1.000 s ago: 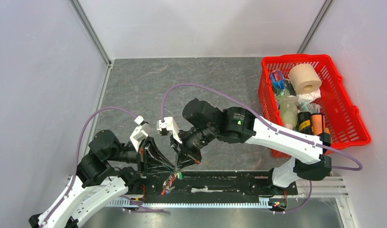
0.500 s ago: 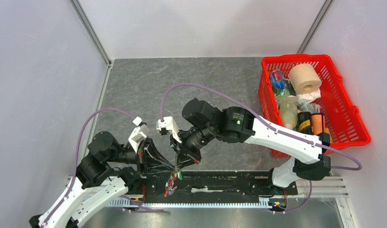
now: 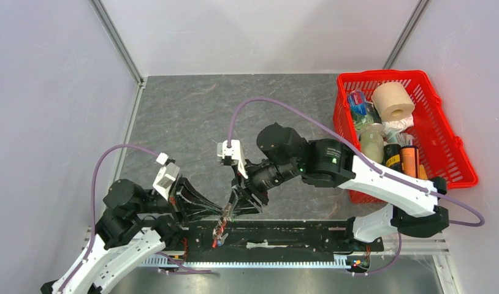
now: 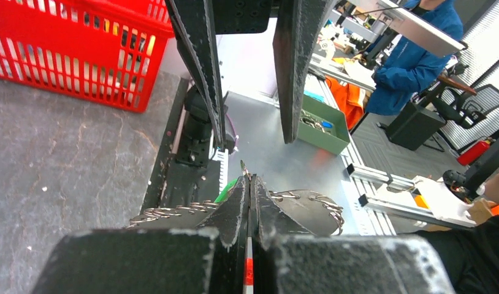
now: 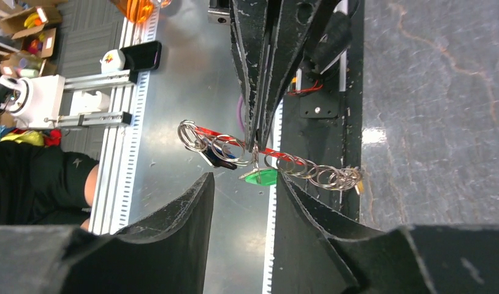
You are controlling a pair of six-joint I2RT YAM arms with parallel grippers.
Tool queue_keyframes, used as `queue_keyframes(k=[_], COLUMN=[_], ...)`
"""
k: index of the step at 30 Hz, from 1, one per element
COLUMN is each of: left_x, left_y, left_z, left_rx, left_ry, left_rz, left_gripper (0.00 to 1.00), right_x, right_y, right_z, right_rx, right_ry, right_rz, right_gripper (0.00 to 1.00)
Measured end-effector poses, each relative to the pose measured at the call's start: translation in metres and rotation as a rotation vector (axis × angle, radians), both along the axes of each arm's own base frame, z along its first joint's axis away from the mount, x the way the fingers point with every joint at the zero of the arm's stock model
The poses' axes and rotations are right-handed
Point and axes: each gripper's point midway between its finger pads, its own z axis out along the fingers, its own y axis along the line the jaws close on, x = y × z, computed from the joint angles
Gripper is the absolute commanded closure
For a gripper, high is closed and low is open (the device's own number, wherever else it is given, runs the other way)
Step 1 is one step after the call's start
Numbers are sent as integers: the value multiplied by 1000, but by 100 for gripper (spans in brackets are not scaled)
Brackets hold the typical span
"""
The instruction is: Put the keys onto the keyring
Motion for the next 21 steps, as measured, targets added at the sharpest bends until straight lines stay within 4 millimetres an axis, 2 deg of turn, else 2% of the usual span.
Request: queue_keyframes(k=[5,12,21], left_x=[-2,-4,-5], left_y=[2,4,4], left_z=[12,30,38], left_rx=[-65,-153,-197], left_ry=[-56,-110,-128], left_rz=[5,0,-6], left_gripper=[98,98,98], right_x=[7,10,7], right_y=[-6,-5,-2], right_z=[11,12,17], right_rx=[44,56,80], right_ry=[-42,-57,-52], right_rz=[-49,-63,-38], right_gripper=[50,53,60])
